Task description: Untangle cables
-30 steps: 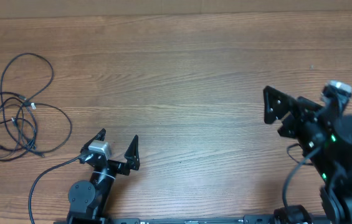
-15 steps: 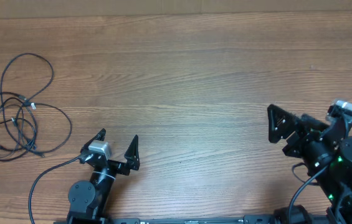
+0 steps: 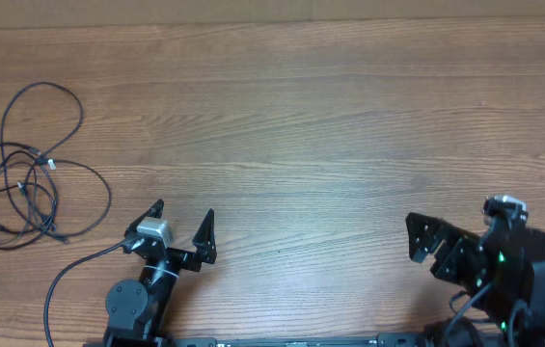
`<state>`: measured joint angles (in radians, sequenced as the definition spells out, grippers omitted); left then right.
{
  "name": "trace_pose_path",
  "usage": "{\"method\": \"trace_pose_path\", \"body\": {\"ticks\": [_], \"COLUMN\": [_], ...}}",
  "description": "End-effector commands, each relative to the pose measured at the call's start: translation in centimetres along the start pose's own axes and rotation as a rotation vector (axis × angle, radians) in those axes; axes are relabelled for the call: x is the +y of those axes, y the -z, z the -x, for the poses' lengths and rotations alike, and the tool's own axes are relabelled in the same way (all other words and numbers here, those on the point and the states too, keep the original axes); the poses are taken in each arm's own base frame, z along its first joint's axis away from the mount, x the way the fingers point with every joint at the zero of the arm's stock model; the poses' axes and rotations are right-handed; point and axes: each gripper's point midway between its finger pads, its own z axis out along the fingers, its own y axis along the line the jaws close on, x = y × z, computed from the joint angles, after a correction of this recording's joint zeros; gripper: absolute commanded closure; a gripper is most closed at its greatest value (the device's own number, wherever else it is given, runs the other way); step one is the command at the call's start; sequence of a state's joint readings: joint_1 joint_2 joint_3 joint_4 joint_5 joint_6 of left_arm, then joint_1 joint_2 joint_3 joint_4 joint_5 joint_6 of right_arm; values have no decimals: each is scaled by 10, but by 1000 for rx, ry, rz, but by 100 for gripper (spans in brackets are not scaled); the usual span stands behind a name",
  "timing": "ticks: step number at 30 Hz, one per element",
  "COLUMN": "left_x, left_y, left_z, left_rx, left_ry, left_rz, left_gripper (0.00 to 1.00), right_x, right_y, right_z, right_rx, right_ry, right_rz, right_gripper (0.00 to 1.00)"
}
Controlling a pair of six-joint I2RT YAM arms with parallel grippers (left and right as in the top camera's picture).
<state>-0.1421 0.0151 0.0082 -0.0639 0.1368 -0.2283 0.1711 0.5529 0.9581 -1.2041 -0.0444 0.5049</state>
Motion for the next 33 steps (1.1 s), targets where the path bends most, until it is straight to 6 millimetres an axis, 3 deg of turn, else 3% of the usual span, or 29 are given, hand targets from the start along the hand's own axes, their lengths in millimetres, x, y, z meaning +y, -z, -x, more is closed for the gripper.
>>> {"method": "trace_pose_path", "body": {"ticks": [1,9,19,27,33], "left_x": [3,3,3,3,3], "left_y": [0,0,0,0,0], "left_z": [1,1,1,1,1], "left_rx": [-8,-8,-8,-8,-8], "left_ry": [-27,-27,-27,-27,-27], "left_rz": [16,16,16,16,16], "left_gripper": [1,0,0,1,0], "right_x": [-5,-18,-25,-30,-29], "right_y": [8,12,15,5,-6], "right_z": [-7,-27,-37,-48,-44], "right_rx": [-52,-120,-183,-214,-244], "right_ry": [1,6,10,13,16], "right_rz": [24,69,109,142,161], "right_gripper": [0,0,0,0,0]}}
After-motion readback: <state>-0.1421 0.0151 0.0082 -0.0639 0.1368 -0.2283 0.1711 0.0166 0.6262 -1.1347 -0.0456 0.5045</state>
